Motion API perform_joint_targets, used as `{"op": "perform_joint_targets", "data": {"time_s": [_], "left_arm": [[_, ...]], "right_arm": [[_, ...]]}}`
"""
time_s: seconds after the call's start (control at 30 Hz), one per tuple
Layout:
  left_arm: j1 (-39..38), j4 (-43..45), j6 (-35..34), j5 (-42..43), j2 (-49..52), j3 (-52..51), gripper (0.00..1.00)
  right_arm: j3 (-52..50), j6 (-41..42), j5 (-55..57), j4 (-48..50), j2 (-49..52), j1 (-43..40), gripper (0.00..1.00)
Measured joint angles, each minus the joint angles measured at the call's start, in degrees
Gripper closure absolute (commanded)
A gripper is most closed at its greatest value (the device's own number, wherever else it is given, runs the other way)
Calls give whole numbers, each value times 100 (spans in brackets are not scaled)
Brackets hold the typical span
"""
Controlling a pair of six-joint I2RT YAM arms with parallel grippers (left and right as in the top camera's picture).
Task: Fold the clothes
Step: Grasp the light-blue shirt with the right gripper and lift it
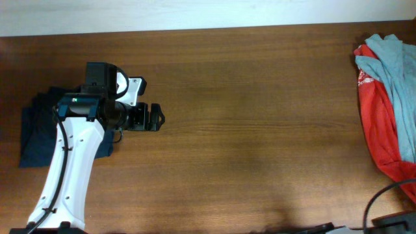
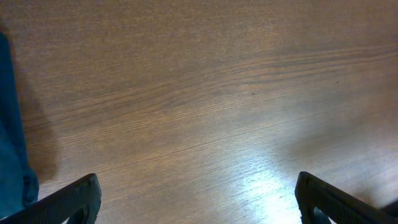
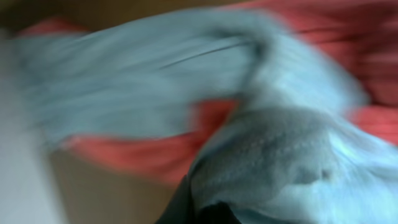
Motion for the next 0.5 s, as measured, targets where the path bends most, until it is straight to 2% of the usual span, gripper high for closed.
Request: {"op": "perform_joint_targets", "data": {"time_s": [0.07, 0.13, 0.23, 0.33, 0.5], "left_arm": [[0, 2, 0, 0, 0, 0, 1], [0, -13, 0, 2, 0, 0, 1], [0, -146, 0, 2, -2, 28, 3], [0, -264, 4, 2, -17, 208, 5], [0, -498, 68, -52, -249, 1119, 4]], "right_arm": [[22, 79, -560, 79, -232, 367, 96], [225, 155, -1305, 87, -688, 1196, 96], [627, 129, -1790, 103, -1296, 2256, 96], [1132, -26, -1919, 127, -2055, 3578, 96], [1493, -214, -1720, 164, -2800, 5230, 96]]}}
